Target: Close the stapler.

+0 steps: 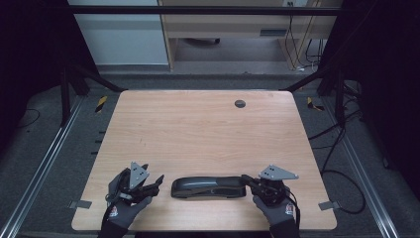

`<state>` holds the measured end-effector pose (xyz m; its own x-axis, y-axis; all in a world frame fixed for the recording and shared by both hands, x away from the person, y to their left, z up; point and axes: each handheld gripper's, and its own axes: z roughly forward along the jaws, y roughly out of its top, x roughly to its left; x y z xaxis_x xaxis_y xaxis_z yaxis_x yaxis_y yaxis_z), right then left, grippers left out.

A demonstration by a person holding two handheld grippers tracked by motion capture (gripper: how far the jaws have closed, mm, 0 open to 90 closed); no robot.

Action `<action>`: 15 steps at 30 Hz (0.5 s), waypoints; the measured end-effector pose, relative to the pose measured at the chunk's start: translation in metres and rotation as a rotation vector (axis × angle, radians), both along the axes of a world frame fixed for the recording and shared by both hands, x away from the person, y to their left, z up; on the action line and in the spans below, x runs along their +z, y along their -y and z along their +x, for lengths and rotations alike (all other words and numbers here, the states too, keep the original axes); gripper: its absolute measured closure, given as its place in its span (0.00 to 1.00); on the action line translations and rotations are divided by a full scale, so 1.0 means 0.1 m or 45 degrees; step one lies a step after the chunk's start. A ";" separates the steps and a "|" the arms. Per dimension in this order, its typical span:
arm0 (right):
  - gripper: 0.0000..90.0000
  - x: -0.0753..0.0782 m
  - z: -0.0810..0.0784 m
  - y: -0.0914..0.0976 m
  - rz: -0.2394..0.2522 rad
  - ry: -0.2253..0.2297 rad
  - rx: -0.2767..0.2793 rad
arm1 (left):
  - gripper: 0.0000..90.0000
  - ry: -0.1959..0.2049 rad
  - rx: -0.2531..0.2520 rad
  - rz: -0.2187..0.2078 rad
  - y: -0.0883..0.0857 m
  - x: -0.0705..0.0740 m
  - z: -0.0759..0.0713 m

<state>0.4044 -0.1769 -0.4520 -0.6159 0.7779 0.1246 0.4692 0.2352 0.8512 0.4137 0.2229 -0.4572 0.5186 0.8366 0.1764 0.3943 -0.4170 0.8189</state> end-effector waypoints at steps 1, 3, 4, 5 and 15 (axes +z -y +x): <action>1.00 0.00 0.00 0.00 -0.002 0.001 -0.002 | 0.37 -0.002 0.003 -0.001 0.00 0.00 0.00; 1.00 0.00 0.00 0.00 -0.006 0.008 -0.001 | 0.37 -0.005 0.005 -0.003 -0.01 -0.01 0.01; 1.00 -0.01 0.00 0.00 0.000 0.010 0.001 | 0.37 -0.004 0.006 -0.005 -0.01 -0.01 0.01; 1.00 -0.01 0.00 0.00 0.007 0.010 0.002 | 0.37 -0.005 0.008 -0.006 -0.02 0.00 0.01; 1.00 -0.02 -0.01 0.00 0.012 0.010 -0.013 | 0.37 -0.006 0.022 -0.013 -0.05 0.00 0.03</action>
